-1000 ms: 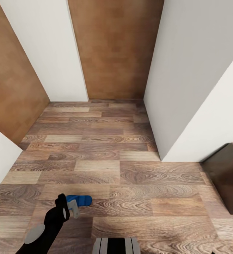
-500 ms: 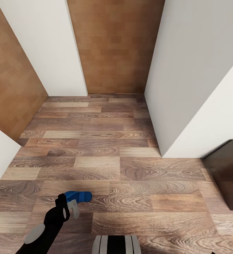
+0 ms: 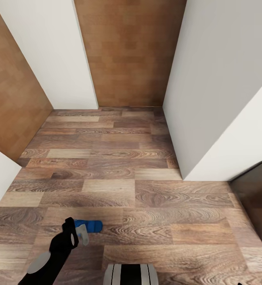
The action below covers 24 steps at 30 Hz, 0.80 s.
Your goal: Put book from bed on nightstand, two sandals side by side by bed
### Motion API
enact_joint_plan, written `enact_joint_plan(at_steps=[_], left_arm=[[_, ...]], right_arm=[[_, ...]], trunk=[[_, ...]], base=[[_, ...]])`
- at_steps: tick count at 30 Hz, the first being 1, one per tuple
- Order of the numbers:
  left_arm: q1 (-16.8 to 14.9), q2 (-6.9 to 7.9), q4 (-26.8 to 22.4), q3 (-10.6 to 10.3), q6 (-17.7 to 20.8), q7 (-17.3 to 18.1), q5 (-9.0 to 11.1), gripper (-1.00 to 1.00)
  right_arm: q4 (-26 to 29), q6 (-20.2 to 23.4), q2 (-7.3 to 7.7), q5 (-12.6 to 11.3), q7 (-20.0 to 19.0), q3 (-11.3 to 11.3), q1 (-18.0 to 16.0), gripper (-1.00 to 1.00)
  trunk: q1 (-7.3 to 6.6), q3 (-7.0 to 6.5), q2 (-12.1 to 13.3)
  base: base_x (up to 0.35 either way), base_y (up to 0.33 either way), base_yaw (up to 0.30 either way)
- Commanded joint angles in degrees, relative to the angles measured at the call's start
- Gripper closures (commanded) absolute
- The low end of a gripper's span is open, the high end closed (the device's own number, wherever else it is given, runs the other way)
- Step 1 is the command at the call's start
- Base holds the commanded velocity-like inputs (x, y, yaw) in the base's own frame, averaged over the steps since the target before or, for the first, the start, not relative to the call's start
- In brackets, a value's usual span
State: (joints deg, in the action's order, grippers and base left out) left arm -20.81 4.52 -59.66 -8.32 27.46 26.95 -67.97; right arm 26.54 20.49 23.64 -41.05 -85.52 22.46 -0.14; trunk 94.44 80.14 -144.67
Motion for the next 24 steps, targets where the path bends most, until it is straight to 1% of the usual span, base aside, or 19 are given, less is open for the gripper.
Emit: enact_joint_plan(at_steps=[1, 11, 18, 24], left_arm=[[-0.02, 0.05, -0.08, -0.19, 0.19, 0.42, -0.49, -1.0], [-0.02, 0.05, -0.05, -0.2, 0.14, 0.38, -0.5, -1.0], [-0.02, 0.05, -0.04, -0.2, 0.14, 0.38, -0.5, -1.0], [-0.02, -0.02, -0.04, -0.2, 0.23, 0.38, -0.5, -1.0]], right_arm=[[0.0, 0.6, 0.0, -0.09, -0.17, 0.04, 0.0, -1.0], [0.0, 0.6, 0.0, -0.09, -0.17, 0.05, -0.01, -1.0], [0.0, 0.6, 0.01, -0.11, -0.17, 0.05, -0.01, -1.0], [0.0, 0.6, 0.01, -0.1, -0.17, 0.04, -0.01, -1.0]], trunk=[[0.01, 0.04, -0.01], [0.01, 0.04, -0.01], [0.01, 0.04, -0.01], [0.01, 0.04, -0.01]], base=[[0.174, 0.0, 0.0], [0.056, 0.0, 0.0], [0.21, 0.0, 0.0], [0.042, 0.0, 0.0]])
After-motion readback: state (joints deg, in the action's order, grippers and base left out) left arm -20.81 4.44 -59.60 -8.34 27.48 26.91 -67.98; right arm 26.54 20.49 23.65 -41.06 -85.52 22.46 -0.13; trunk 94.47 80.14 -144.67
